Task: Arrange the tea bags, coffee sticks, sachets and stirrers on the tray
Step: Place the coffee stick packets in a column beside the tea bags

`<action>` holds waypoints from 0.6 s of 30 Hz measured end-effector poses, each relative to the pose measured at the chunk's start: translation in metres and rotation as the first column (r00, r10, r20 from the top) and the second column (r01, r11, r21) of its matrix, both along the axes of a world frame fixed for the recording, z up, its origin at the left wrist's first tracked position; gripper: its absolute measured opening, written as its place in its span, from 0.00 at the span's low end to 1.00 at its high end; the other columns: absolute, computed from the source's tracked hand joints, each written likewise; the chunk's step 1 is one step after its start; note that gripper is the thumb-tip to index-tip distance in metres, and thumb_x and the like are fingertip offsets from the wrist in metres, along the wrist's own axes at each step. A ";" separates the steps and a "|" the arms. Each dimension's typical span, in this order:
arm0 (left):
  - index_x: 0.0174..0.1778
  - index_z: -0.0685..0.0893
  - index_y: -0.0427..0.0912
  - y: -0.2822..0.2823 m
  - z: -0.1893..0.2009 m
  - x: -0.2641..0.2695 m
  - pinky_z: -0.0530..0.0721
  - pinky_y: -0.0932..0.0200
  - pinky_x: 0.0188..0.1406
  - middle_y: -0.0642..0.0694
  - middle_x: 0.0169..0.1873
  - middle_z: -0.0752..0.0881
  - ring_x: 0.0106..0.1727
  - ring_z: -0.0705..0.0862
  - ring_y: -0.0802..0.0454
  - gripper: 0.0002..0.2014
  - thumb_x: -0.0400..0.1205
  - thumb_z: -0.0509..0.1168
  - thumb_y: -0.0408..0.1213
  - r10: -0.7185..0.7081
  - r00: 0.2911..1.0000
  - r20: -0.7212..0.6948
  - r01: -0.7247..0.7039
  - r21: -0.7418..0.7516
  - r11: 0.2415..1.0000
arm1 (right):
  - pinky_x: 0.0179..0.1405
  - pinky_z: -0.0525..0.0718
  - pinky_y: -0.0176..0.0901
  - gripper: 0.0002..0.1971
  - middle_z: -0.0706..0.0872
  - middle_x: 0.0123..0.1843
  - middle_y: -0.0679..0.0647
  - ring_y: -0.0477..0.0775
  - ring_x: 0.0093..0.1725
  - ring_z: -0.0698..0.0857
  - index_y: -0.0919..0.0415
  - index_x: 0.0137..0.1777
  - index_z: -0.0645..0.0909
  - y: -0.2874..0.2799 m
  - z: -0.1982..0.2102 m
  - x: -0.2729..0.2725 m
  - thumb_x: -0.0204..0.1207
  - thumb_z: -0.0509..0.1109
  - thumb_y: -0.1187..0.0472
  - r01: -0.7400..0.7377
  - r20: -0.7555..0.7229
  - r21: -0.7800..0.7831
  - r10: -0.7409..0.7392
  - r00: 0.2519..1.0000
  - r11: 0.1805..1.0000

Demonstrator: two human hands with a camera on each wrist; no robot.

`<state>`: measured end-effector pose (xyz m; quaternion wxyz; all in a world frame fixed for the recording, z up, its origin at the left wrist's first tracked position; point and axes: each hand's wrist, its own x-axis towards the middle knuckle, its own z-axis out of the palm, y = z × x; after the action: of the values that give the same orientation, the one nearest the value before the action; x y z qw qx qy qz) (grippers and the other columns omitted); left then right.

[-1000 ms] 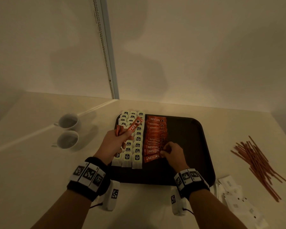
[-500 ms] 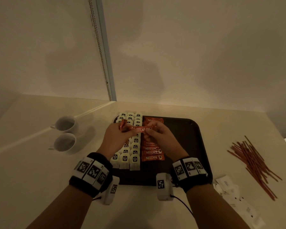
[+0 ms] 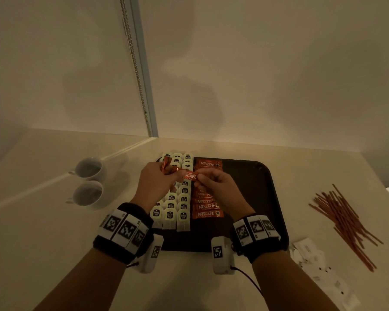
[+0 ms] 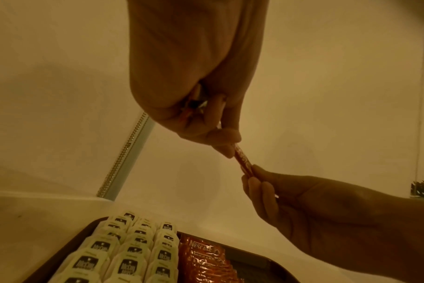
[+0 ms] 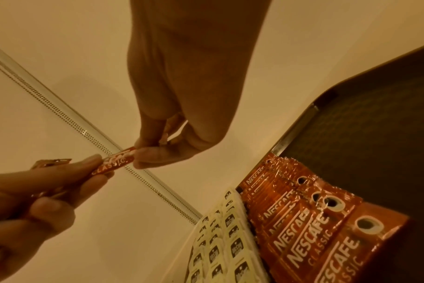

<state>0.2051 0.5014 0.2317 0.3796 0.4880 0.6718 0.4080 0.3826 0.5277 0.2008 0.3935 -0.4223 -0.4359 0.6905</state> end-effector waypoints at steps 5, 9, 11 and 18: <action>0.39 0.89 0.44 -0.002 -0.002 0.000 0.76 0.69 0.23 0.48 0.30 0.90 0.20 0.82 0.55 0.05 0.75 0.74 0.41 0.017 0.998 0.062 -0.017 0.001 1.000 | 0.40 0.86 0.31 0.09 0.87 0.47 0.58 0.45 0.39 0.88 0.66 0.55 0.83 0.003 0.003 0.001 0.76 0.67 0.70 -0.031 0.072 0.056 0.027 0.997 0.998; 0.36 0.88 0.46 -0.002 0.001 0.001 0.78 0.66 0.24 0.47 0.23 0.87 0.17 0.79 0.55 0.05 0.76 0.74 0.41 0.011 0.999 0.045 -0.012 0.019 1.000 | 0.40 0.86 0.32 0.08 0.87 0.46 0.57 0.45 0.39 0.87 0.66 0.54 0.83 0.003 0.001 0.002 0.76 0.68 0.69 -0.062 0.090 0.057 0.056 0.994 0.996; 0.35 0.86 0.50 -0.002 0.000 0.002 0.78 0.64 0.27 0.44 0.20 0.83 0.17 0.78 0.54 0.06 0.76 0.73 0.44 0.015 1.000 0.019 -0.015 0.004 1.000 | 0.42 0.87 0.35 0.06 0.87 0.44 0.55 0.46 0.39 0.86 0.63 0.51 0.84 0.002 -0.002 0.005 0.75 0.69 0.67 -0.070 0.188 0.094 0.051 0.981 0.993; 0.46 0.81 0.41 -0.010 -0.011 -0.012 0.60 0.63 0.21 0.53 0.19 0.68 0.18 0.62 0.57 0.19 0.85 0.51 0.50 0.153 0.914 0.375 -0.047 -0.277 0.960 | 0.45 0.84 0.36 0.04 0.87 0.50 0.51 0.48 0.50 0.86 0.54 0.43 0.84 0.000 -0.036 0.049 0.71 0.75 0.63 -0.037 0.568 0.134 -0.046 0.822 0.990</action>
<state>0.1929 0.4914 0.2203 0.5462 0.3064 0.6541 0.4242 0.4316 0.5282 0.1643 0.2755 -0.5818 -0.5796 0.4997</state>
